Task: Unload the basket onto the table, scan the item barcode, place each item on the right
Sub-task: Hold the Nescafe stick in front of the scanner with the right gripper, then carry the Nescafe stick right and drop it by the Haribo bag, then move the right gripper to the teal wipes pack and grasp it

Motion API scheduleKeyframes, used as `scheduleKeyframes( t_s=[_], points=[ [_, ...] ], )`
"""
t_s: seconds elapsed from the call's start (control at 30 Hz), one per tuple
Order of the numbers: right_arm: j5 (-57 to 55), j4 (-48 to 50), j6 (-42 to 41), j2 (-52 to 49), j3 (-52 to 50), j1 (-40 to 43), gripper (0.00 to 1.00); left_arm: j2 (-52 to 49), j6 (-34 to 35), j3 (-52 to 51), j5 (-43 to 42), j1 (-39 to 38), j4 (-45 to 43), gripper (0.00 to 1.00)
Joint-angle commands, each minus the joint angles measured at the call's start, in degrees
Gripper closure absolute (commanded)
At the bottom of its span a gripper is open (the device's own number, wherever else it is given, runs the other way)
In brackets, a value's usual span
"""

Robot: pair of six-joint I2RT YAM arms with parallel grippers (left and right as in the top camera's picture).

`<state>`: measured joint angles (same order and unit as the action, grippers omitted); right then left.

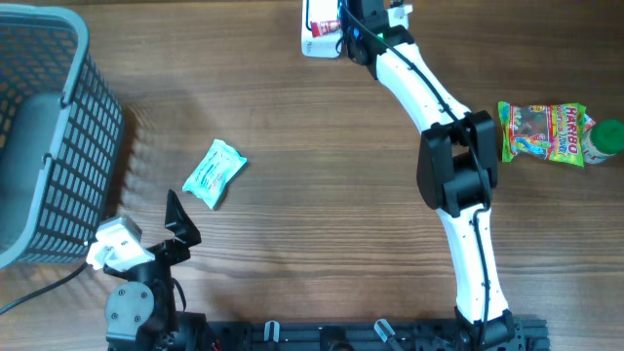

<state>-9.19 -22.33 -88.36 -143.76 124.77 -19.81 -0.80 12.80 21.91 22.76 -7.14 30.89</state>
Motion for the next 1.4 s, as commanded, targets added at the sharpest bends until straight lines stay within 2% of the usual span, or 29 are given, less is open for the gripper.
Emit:
scheduleKeyframes(
  t_s=[0.0, 0.07, 0.2, 0.37, 0.47, 0.6, 0.7, 0.87, 0.9, 0.93, 0.97, 1.0, 1.03, 1.07, 1.23, 1.37],
  points=[
    [8.3, -1.7, 6.4, 1.1, 1.0, 2.3, 0.95, 0.5, 0.3, -0.5, -0.3, -0.3, -0.1, 0.0],
    [10.2, -4.6, 9.0, 3.0, 1.0, 3.3, 0.95, 0.5, 0.3, -0.5, -0.3, -0.3, -0.1, 0.0],
    [8.4, -18.6, 18.7, 10.8, 1.0, 7.0, 0.95, 0.5, 0.3, -0.5, -0.3, -0.3, -0.1, 0.0],
    [-1.9, -37.9, 30.3, 18.6, 1.0, 13.0, 0.95, 0.5, 0.3, -0.5, -0.3, -0.3, -0.1, 0.0],
    [-10.3, -47.4, 36.8, 19.1, 0.4, 18.6, 0.95, 0.5, 0.3, -0.5, -0.3, -0.3, -0.1, 0.0],
    [-10.7, -45.3, 43.8, 17.4, -5.1, 25.9, 0.95, 0.5, 0.3, -0.5, -0.3, -0.3, -0.1, 0.0],
    [-5.3, -38.0, 46.9, 15.6, -10.5, 31.1, 0.95, 0.5, 0.3, -0.5, -0.3, -0.3, -0.1, 0.0],
    [2.1, -32.7, 47.3, 14.2, -13.8, 36.9, 0.95, 0.5, 0.3, -0.5, -0.3, -0.3, -0.1, 0.0],
    [2.7, -32.7, 47.3, 14.2, -13.8, 37.9, 0.89, 0.5, 0.3, -0.5, -0.3, -0.3, -0.1, 0.0],
    [2.8, -33.0, 47.3, 14.3, -13.8, 38.8, 0.53, 0.5, 0.3, -0.5, -0.3, -0.3, -0.1, 0.0],
    [3.1, -34.1, 47.3, 14.6, -13.5, 39.8, 0.25, 0.5, 0.3, -0.5, -0.3, -0.3, -0.1, 0.0],
    [3.3, -35.6, 47.3, 14.8, -13.0, 40.6, 0.14, 0.5, 0.3, -0.5, -0.3, -0.3, -0.1, 0.0],
    [3.6, -36.5, 47.3, 15.1, -12.5, 41.2, 0.11, 0.5, 0.3, -0.5, -0.3, -0.3, -0.1, 0.0],
    [4.0, -38.1, 48.3, 16.2, -11.6, 42.1, 0.01, 0.5, 0.3, -0.5, -0.3, -0.3, -0.1, 0.0],
    [6.4, -41.9, 49.2, 24.2, -11.3, 40.1, 0.0, 0.5, 0.3, -0.5, -0.3, -0.3, -0.1, 0.0],
    [14.2, -45.4, 49.6, 29.3, -11.3, 32.2, 0.0, 0.5, 0.3, -0.5, -0.3, -0.3, -0.1, 0.0]
  ],
)
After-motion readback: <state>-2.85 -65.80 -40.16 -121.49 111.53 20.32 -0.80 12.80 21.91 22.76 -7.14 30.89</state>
